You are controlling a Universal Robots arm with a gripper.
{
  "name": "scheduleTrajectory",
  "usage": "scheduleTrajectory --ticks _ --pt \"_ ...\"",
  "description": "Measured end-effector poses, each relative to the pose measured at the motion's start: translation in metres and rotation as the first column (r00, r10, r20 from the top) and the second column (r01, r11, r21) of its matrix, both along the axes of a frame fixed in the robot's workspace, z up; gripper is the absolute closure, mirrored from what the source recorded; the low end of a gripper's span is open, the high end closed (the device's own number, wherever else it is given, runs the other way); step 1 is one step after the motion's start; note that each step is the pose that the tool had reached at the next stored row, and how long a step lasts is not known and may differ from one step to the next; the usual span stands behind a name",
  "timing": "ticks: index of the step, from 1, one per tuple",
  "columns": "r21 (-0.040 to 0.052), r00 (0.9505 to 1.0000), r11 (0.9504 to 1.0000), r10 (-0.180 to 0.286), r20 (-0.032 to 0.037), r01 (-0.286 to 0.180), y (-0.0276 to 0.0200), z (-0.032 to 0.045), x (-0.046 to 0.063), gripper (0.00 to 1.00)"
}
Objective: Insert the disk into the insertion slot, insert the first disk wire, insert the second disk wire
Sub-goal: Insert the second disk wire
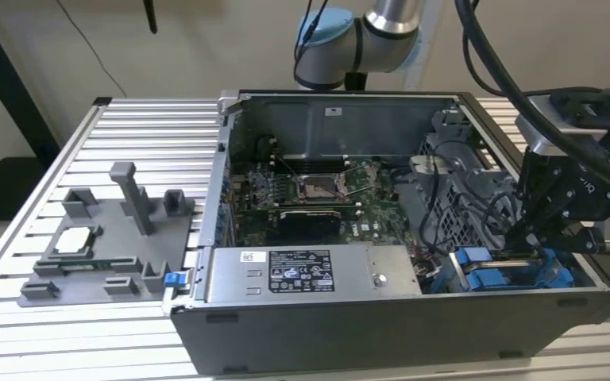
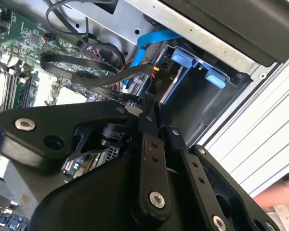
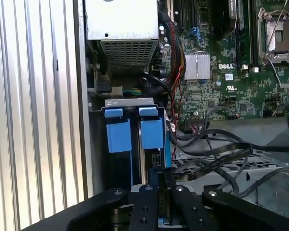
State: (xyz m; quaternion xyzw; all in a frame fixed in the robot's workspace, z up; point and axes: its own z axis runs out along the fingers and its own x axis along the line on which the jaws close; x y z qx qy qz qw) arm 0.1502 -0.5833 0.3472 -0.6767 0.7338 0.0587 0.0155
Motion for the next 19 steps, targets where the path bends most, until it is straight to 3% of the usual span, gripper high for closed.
scheduleTrajectory --ticks 19 --pt "-0.0002 1.0 1.0 0.0 0.0068 0.0 0.0033 -0.0054 0.0001 1.0"
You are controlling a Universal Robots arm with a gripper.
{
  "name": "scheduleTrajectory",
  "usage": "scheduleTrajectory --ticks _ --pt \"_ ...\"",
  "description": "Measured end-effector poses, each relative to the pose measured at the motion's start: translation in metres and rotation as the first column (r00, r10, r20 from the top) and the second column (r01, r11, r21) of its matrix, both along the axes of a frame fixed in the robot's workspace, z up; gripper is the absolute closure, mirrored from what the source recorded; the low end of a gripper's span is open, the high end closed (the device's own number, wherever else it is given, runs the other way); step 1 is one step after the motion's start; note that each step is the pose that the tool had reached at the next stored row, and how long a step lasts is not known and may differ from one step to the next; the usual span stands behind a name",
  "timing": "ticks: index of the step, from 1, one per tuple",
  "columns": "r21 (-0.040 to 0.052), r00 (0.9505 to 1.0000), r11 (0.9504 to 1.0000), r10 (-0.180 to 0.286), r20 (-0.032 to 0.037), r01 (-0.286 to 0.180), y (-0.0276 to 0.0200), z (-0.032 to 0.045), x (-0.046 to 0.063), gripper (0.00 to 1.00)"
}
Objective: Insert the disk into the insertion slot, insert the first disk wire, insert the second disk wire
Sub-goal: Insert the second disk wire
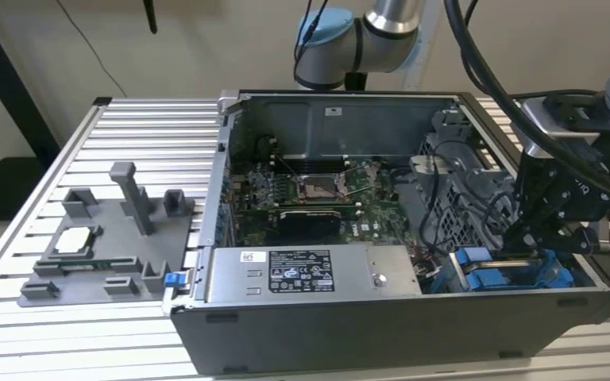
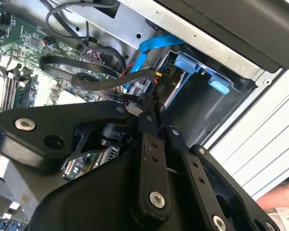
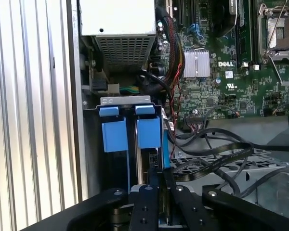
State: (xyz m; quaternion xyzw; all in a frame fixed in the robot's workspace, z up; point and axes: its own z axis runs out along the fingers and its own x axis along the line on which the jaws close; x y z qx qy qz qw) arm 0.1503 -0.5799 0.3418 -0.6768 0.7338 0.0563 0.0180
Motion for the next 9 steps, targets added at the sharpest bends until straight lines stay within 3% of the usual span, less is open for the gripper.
scheduleTrajectory --ticks 6,7,9 --pt "-0.0008 1.0 1.0 0.0 -0.0002 0.0 0.0001 -0.0063 0.0003 1.0" --pt "0.0023 1.0 1.0 0.0 0.0 0.0 0.0001 -0.0076 0.0004 0.0" --pt "0.0022 1.0 1.0 0.0 -0.0002 0.0 0.0001 -0.0053 0.0004 0.0"
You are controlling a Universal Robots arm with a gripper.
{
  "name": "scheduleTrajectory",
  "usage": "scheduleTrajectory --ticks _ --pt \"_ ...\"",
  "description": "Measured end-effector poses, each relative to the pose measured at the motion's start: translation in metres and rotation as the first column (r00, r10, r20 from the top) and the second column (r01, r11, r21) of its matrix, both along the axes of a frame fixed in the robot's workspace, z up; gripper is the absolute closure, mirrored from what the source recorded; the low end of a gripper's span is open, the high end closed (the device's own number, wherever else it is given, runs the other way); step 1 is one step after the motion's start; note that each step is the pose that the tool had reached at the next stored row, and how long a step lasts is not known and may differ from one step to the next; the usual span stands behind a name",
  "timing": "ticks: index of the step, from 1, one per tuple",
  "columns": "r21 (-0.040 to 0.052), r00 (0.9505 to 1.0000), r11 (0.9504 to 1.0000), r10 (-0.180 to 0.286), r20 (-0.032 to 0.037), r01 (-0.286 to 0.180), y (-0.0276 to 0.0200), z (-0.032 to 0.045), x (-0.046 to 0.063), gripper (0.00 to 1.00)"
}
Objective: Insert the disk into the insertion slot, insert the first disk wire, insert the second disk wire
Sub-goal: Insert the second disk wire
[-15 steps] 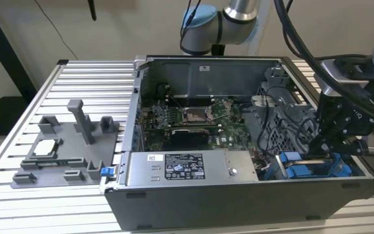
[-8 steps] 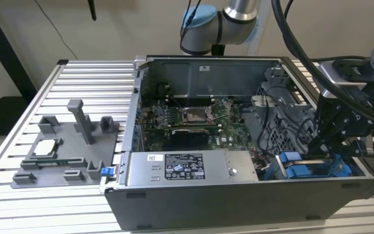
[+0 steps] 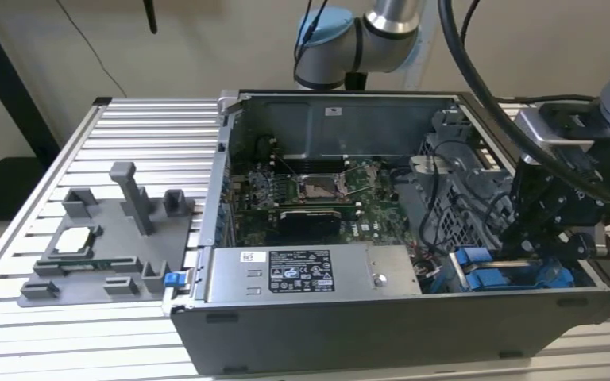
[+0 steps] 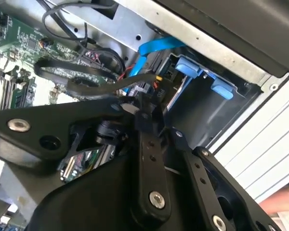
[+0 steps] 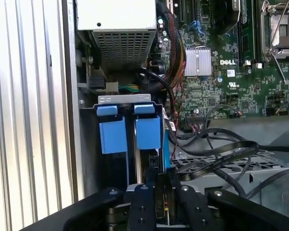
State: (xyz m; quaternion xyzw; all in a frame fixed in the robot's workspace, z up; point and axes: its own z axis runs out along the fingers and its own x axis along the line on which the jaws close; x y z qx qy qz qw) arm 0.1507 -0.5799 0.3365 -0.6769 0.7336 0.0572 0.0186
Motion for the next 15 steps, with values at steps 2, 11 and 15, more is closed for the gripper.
scheduleTrajectory --ticks 2,11,15 --pt "-0.001 1.0 1.0 0.0 0.0 0.0 0.0 0.0082 0.0 0.0" --pt "-0.0016 1.0 1.0 0.0 0.0001 0.0 0.0 0.0496 0.0 0.0" --pt "-0.0019 1.0 1.0 0.0 0.0001 0.0 0.0 0.0656 0.0 0.0"
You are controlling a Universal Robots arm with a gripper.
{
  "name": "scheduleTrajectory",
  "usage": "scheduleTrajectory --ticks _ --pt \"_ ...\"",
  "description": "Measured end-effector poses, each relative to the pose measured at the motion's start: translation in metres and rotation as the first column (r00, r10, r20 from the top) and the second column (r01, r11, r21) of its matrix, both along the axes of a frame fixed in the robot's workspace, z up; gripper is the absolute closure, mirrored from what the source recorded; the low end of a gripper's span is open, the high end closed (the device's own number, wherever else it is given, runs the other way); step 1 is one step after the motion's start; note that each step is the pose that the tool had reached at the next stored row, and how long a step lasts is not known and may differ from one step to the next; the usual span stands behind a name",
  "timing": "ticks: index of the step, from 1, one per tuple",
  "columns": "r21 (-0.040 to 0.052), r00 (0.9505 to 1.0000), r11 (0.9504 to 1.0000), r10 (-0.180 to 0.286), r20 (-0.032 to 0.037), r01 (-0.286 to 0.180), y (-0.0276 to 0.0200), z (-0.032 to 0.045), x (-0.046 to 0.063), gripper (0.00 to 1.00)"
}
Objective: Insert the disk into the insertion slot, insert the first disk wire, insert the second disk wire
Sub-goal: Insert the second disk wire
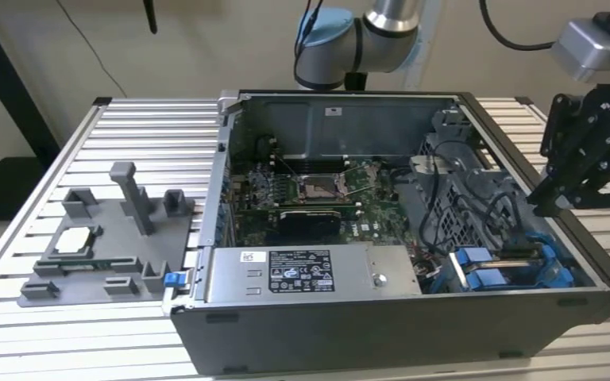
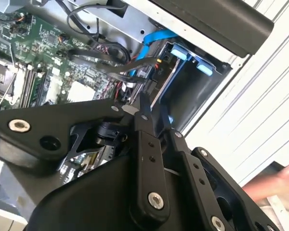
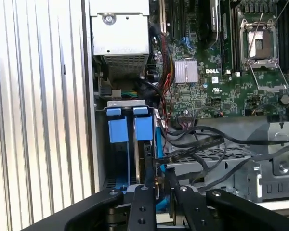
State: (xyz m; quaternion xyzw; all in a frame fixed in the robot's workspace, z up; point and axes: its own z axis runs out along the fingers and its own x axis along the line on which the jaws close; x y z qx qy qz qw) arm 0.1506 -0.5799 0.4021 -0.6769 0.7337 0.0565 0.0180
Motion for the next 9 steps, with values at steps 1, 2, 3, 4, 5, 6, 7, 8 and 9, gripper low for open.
scheduleTrajectory --ticks 1,2,3,4,5,6,7,8,9 --pt "0.0001 1.0 1.0 0.0 0.0 0.0 0.0 0.0029 0.0 0.0" --pt "0.0004 1.0 1.0 0.0 0.0 0.0 0.0 0.0045 0.0 0.0" --pt "0.0003 1.0 1.0 0.0 0.0 0.0 0.0 0.0048 0.0 0.0" --pt "0.0004 1.0 1.0 0.0 0.0 0.0 0.0 0.0048 0.0 0.0" --pt "0.0004 1.0 1.0 0.0 0.0 0.0 0.0 0.0048 0.0 0.0" --pt "0.0002 1.0 1.0 0.0 0.0 0.0 0.0 0.005 0.0 0.0" --pt "0.0002 1.0 1.0 0.0 0.0 0.0 0.0 0.005 0.0 0.0" --pt "0.0002 1.0 1.0 0.0 0.0 0.0 0.0 0.005 0.0 0.0" --pt "0.0002 1.0 1.0 0.0 0.0 0.0 0.0 0.0051 0.0 0.0"
